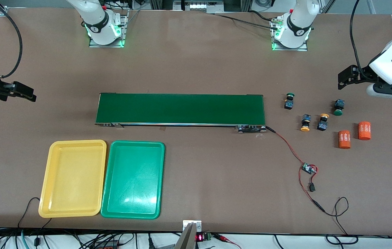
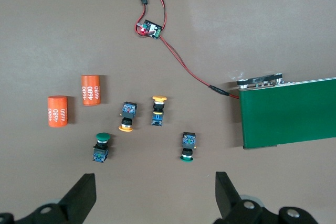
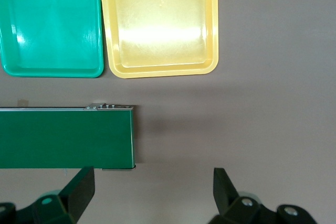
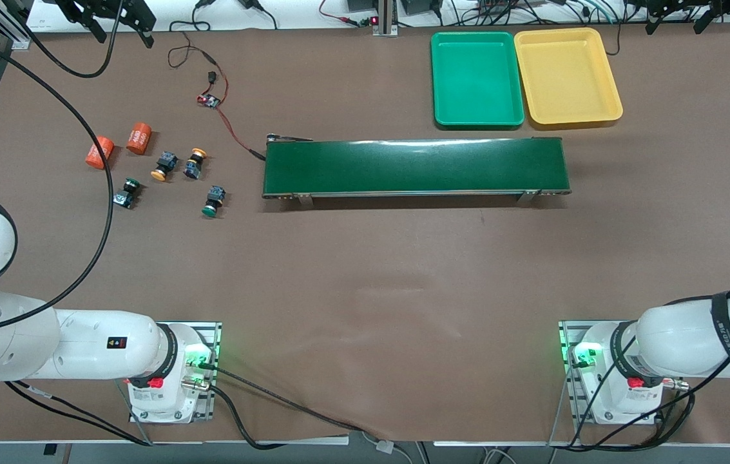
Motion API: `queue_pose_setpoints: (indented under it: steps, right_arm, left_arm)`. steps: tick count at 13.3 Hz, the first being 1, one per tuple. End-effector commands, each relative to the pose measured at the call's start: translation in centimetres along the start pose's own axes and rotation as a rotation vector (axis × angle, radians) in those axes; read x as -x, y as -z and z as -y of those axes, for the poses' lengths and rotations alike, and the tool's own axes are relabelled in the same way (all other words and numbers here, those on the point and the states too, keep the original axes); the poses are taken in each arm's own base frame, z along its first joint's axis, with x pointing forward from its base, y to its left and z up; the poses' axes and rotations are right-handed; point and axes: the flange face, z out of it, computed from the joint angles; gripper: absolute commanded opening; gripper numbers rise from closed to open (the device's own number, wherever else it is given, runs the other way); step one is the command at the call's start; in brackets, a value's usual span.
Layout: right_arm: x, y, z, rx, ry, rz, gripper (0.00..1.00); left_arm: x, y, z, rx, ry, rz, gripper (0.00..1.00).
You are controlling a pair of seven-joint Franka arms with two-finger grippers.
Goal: Sort buttons by color to trays
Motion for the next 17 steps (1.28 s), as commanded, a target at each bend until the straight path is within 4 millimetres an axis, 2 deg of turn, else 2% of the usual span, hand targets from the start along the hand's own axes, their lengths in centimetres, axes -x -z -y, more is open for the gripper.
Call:
queue_pose_setpoints:
  steps: [1,11,13,14,15,17]
  right_arm:
    - [-0.1,0.5,0.1,0.016,0.010,-0.002,1.00]
    - [-0.4,-0.3,-0.2,0.017,0.012,0.012,1.00]
    - [-0.6,-1.0,-0.1,0.016,0.015,0.024,1.00]
    - [-0.9,-1.6,-0.1,0.016,0.017,0.034,1.00]
    - [-1.2,-2.2,-0.1,0.014,0.018,0.045,1.00]
    - [-1.3,-2.9,0.1,0.011,0.012,0.063,1.00]
  left_arm:
    - [0.0,0.5,0.2,-0.002,-0.005,0.009,1.00]
    - [-0.5,-0.2,0.3,0.000,-0.004,0.022,1.00]
    - [-1.2,-1.7,1.1,-0.002,0.006,0.049,1.00]
    - [-2.0,-3.5,1.6,-0.004,0.006,0.081,1.00]
    - [-2.3,-4.5,2.6,-0.002,0.018,0.097,1.00]
    - [-3.6,-9.1,7.3,-0.015,0.077,0.163,1.00]
